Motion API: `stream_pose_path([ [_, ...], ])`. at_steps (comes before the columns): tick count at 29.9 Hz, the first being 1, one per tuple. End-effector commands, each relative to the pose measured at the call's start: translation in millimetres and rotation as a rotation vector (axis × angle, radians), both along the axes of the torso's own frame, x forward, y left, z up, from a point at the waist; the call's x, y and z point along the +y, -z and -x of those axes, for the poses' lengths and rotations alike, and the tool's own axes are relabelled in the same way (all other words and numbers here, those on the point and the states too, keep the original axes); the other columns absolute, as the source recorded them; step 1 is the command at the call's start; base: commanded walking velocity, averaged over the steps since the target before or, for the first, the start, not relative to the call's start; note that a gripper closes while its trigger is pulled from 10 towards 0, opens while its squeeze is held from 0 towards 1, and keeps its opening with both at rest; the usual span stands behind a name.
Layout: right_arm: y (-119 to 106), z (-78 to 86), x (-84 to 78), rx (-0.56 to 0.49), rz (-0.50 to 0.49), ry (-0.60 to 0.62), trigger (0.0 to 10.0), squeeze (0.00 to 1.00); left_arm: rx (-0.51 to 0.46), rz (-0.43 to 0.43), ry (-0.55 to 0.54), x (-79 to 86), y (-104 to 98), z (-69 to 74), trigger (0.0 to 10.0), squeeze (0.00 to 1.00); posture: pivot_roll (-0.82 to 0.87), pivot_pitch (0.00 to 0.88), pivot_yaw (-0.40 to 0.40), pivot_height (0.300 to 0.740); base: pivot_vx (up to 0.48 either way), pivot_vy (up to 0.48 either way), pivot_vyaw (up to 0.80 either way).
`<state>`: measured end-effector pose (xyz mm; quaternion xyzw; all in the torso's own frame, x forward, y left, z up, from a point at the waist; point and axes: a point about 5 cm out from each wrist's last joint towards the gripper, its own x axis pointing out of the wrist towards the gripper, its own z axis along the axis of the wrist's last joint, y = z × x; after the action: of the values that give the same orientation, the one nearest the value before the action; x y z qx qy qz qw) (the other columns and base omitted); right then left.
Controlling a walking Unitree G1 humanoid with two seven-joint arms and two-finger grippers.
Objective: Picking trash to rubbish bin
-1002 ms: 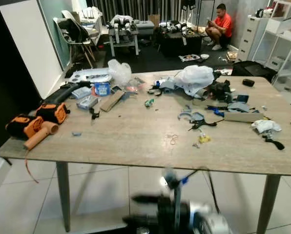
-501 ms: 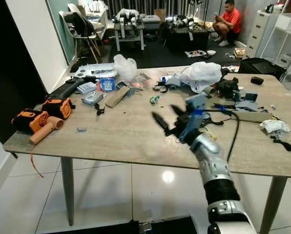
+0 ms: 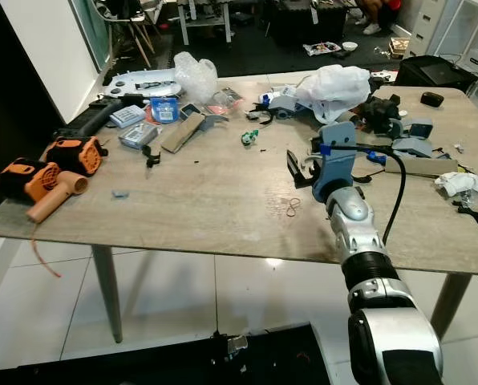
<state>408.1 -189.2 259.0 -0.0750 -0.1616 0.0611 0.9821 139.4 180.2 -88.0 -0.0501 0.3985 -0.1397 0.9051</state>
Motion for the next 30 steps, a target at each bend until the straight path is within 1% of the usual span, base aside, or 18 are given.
stream_pose_path([
  [1,1,-1.2,1.5,-0.002,0.014,0.011,10.0,0.00,0.414,0.024,0.040,-6.2,30,109.6,10.0,0.00,0.07,0.430,0.063,0.740,0.000,0.000,0.00],
  [2,0,-1.7,-2.8,-0.001,0.014,0.037,10.0,0.00,0.409,0.030,0.044,-7.0,30,112.0,10.0,0.00,0.08,0.459,0.071,0.740,0.000,0.000,0.00],
  [3,-1,-2.0,-5.7,-0.001,0.014,0.053,10.0,0.00,0.406,0.033,0.046,-7.7,30,113.4,10.0,0.00,0.08,0.459,0.071,0.740,0.000,0.000,0.00],
  [6,-1,-2.4,-18.4,0.009,0.007,0.123,10.0,0.00,0.368,0.048,0.084,-13.4,29,112.6,10.0,0.00,0.11,0.495,0.083,0.740,0.000,0.000,0.00],
  [10,-2,-2.6,-20.9,0.002,-0.005,0.143,10.0,0.00,0.338,0.049,0.108,-14.0,27,113.2,10.0,0.00,0.11,0.508,0.091,0.740,0.000,0.000,0.00],
  [13,-6,-1.9,-27.9,-0.008,-0.004,0.173,10.0,0.00,0.308,0.050,0.102,-12.4,26,110.2,10.0,0.00,0.12,0.523,0.103,0.740,0.000,0.000,0.00],
  [14,-7,-1.3,-31.7,-0.013,-0.004,0.191,10.0,0.00,0.305,0.049,0.099,-10.0,25,112.0,10.0,0.00,0.12,0.530,0.108,0.740,0.000,0.000,0.00],
  [16,-7,-1.2,-32.5,-0.016,-0.003,0.196,10.0,0.00,0.304,0.050,0.099,-9.0,25,113.2,10.0,0.00,0.12,0.530,0.108,0.740,0.000,0.000,0.00],
  [19,-7,-0.1,-39.1,-0.012,-0.022,0.204,10.0,0.00,0.313,0.038,0.105,-5.7,25,118.6,10.0,0.00,0.12,0.537,0.114,0.740,0.000,0.000,0.00],
  [23,-6,0.7,-47.6,0.010,-0.074,0.209,10.0,0.00,0.320,0.035,0.107,-2.9,24,126.5,10.0,0.00,0.14,0.546,0.123,0.740,0.000,0.000,0.00],
  [26,-5,0.7,-48.8,0.015,-0.076,0.212,10.0,0.00,0.319,0.035,0.107,-3.1,24,126.9,10.0,0.00,0.14,0.546,0.123,0.740,0.000,0.000,0.00],
  [27,-5,0.4,-50.3,0.029,-0.084,0.214,9.7,0.00,0.317,0.036,0.106,-3.1,24,127.9,10.0,0.00,0.15,0.552,0.126,0.740,0.000,0.000,0.00],
  [28,-5,0.3,-51.4,0.038,-0.089,0.215,9.7,0.00,0.315,0.037,0.106,-3.2,23,129.0,10.0,0.00,0.15,0.555,0.127,0.740,0.000,0.000,0.00],
  [29,-5,-0.1,-51.7,0.047,-0.088,0.215,5.1,0.00,0.314,0.037,0.105,-3.1,23,129.8,10.0,0.00,0.15,0.555,0.127,0.740,0.000,0.000,0.00],
  [30,-5,-0.3,-52.0,0.052,-0.086,0.215,5.1,0.00,0.313,0.038,0.104,-3.1,23,130.5,10.0,0.00,0.15,0.557,0.127,0.740,0.000,0.000,0.00],
])
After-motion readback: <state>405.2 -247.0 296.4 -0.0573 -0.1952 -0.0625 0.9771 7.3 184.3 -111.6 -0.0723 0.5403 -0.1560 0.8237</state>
